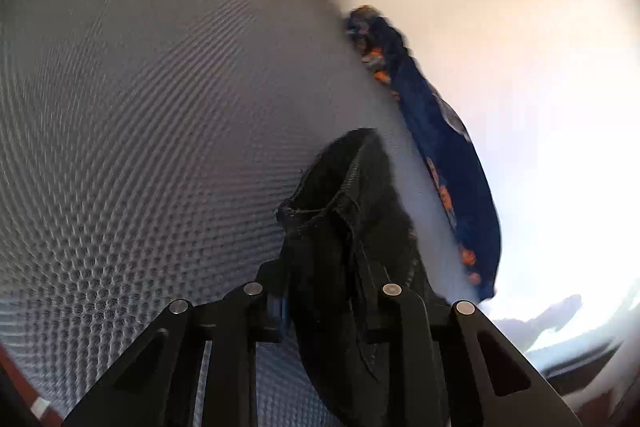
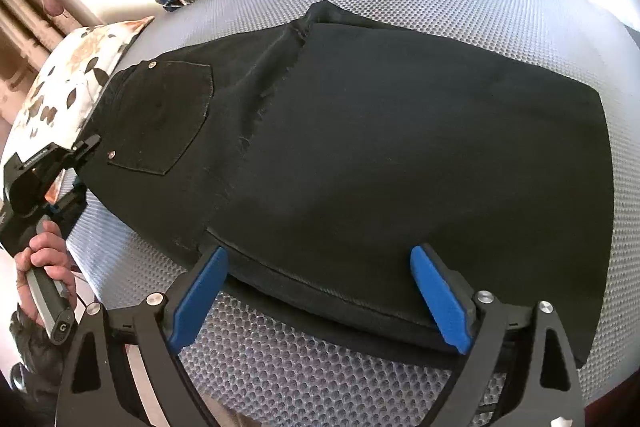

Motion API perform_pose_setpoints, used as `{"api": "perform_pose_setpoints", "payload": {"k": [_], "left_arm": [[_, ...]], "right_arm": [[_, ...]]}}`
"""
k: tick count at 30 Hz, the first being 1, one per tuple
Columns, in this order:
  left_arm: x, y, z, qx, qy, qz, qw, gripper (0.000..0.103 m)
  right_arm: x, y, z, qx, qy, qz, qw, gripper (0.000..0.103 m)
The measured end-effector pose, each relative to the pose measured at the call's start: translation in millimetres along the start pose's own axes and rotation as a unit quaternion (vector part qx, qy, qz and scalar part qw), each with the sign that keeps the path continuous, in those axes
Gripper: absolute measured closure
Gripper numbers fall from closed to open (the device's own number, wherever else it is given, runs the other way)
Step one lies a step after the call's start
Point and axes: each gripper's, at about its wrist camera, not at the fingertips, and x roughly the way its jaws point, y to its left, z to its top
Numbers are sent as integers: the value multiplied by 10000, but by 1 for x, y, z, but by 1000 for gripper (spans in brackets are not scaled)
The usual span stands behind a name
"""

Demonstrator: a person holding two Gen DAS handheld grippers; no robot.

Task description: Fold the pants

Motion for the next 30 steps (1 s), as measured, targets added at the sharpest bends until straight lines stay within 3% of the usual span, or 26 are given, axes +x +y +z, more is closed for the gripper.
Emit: {"api": "perform_pose_setpoints", "payload": {"k": [3,7,13,20,26,30], "left_arm": [[-13,-40,-3,557,-102,-168,9983,79],[-22,-91,-18,1242,-114,-434,9912,80],[-39,-156,-76,2221,175,-773,9718,80],[-15,-215,-160,3289,701,-907,9374,80],[23,-243,-234,3911,1448,-891,9045,79],[49,-244,-285,4292,1859,-526,8823,79]], "right_arm": [[-9,-10,0,245,-2,181,9995,12],[-39,-32,2,504,-383,161,9979,12],[-83,-79,6,983,-894,8,9911,12],[-122,-146,-5,1645,-1367,-91,9768,12],[-134,-179,-17,2041,-1508,-116,9672,12],[-134,-194,-26,2263,-1510,-34,9623,12]]}}
